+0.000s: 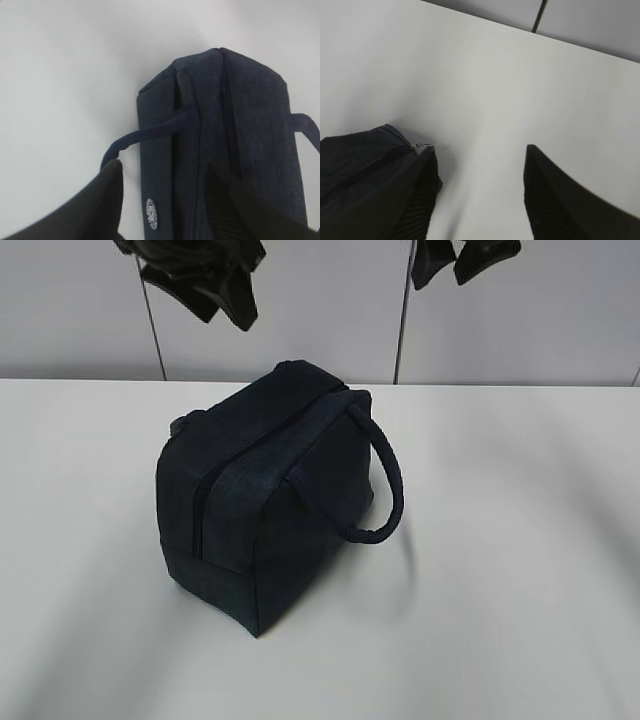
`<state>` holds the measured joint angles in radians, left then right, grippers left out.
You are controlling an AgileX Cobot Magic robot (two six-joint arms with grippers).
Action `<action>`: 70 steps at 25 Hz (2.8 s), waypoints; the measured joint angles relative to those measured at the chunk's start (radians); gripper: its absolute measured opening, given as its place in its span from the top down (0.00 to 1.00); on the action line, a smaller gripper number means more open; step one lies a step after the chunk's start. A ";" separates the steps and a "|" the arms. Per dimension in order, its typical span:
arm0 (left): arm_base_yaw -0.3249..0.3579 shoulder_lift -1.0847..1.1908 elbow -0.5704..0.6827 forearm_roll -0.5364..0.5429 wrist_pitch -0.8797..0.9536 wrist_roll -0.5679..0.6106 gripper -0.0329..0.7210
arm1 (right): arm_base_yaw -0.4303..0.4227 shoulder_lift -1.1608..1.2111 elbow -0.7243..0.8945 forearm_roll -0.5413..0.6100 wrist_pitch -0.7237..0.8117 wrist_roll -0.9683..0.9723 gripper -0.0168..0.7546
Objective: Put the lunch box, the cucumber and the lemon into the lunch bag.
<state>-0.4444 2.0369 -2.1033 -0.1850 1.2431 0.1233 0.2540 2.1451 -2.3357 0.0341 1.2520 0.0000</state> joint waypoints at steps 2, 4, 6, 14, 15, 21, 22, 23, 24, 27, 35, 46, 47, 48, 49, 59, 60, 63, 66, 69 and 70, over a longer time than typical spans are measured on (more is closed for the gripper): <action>0.000 -0.038 0.011 0.038 0.000 -0.007 0.47 | 0.000 -0.046 0.044 -0.002 0.000 0.000 0.44; 0.000 -0.080 0.052 0.074 0.000 -0.015 0.47 | 0.000 -0.092 0.098 -0.002 0.000 0.000 0.44; 0.000 -0.130 0.106 0.088 0.000 -0.020 0.47 | 0.000 -0.146 0.155 -0.002 0.005 0.000 0.44; 0.000 -0.372 0.335 0.095 0.004 -0.059 0.47 | 0.000 -0.403 0.364 -0.002 0.005 0.000 0.44; 0.000 -0.401 0.359 0.095 0.004 -0.063 0.47 | 0.000 -0.443 0.394 0.000 0.005 0.000 0.44; 0.000 -0.606 0.485 0.088 0.008 -0.078 0.48 | 0.000 -0.679 0.603 0.012 0.006 0.000 0.45; 0.000 -0.637 0.507 0.082 0.008 -0.078 0.49 | 0.000 -0.723 0.630 0.013 0.006 0.000 0.46; 0.000 -0.675 0.526 0.077 0.008 -0.078 0.50 | 0.000 -0.765 0.667 0.013 0.006 0.000 0.46; 0.000 -0.713 0.548 0.070 0.010 -0.080 0.51 | 0.000 -0.802 0.693 0.016 0.006 0.000 0.47; 0.000 -0.817 0.611 0.046 0.015 -0.080 0.54 | 0.000 -0.936 0.781 0.032 0.008 0.000 0.49; 0.000 -1.065 0.767 0.020 0.021 -0.082 0.56 | 0.000 -1.268 0.994 0.051 0.014 0.000 0.50; 0.000 -1.444 0.977 -0.005 0.023 -0.046 0.60 | 0.000 -1.676 1.192 0.051 0.022 -0.032 0.50; 0.000 -1.482 0.994 -0.005 0.023 -0.046 0.60 | 0.000 -1.703 1.210 0.049 0.022 -0.037 0.50; 0.000 -1.512 1.015 -0.005 0.023 -0.044 0.60 | 0.000 -1.729 1.231 0.049 0.022 -0.043 0.50; 0.000 -1.548 1.038 -0.005 0.023 -0.036 0.60 | 0.000 -1.765 1.253 0.049 0.022 -0.050 0.50; 0.000 -1.867 1.312 0.022 -0.003 0.024 0.60 | 0.000 -2.030 1.542 0.047 -0.089 -0.112 0.50; 0.000 -1.899 1.346 0.028 -0.007 0.026 0.60 | 0.000 -2.064 1.576 0.047 -0.101 -0.117 0.50; 0.000 -1.983 1.441 0.041 -0.011 0.026 0.60 | 0.000 -2.139 1.671 0.047 -0.128 -0.125 0.50; 0.000 -2.025 1.513 0.043 -0.020 0.026 0.60 | 0.000 -2.162 1.758 0.043 -0.135 -0.125 0.50; 0.000 -2.025 1.558 0.045 -0.050 0.026 0.60 | 0.000 -2.163 1.813 0.028 -0.131 -0.128 0.50; 0.000 -2.025 1.565 0.045 -0.066 0.026 0.60 | 0.000 -2.163 1.817 0.026 -0.131 -0.129 0.50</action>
<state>-0.4444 0.0116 -0.5382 -0.1401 1.1776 0.1495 0.2540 -0.0174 -0.5184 0.0602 1.1213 -0.1292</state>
